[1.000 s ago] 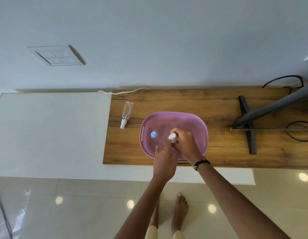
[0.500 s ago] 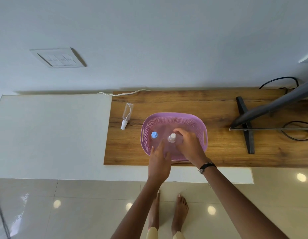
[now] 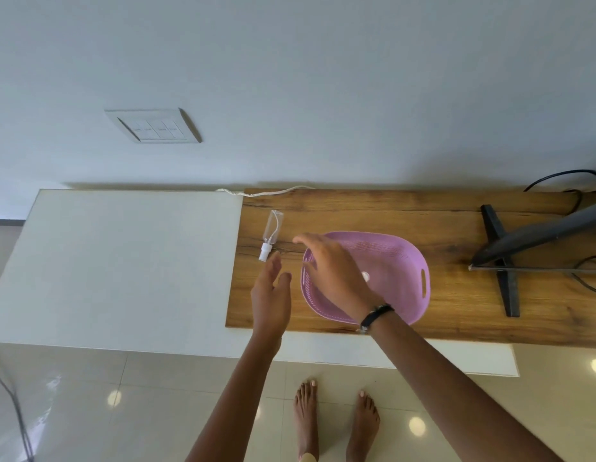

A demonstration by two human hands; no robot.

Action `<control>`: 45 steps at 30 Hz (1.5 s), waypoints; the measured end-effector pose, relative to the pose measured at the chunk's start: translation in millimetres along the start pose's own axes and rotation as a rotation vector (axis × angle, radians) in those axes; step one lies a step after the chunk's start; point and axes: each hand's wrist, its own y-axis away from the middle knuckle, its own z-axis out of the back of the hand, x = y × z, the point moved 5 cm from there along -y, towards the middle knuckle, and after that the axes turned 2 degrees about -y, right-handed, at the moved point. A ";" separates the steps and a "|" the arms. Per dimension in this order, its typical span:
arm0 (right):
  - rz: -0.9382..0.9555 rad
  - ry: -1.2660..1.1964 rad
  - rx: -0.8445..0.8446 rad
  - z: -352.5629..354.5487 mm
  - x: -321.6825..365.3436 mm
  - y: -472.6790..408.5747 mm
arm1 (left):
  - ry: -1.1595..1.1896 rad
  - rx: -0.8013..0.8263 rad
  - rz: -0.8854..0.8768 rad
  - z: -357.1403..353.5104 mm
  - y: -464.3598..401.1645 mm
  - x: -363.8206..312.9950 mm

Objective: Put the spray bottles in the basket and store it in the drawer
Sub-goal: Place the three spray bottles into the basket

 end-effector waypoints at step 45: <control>-0.040 -0.107 -0.175 76.2 -24.4 4.3 | 0.066 0.191 -0.240 -57.6 11.9 -60.7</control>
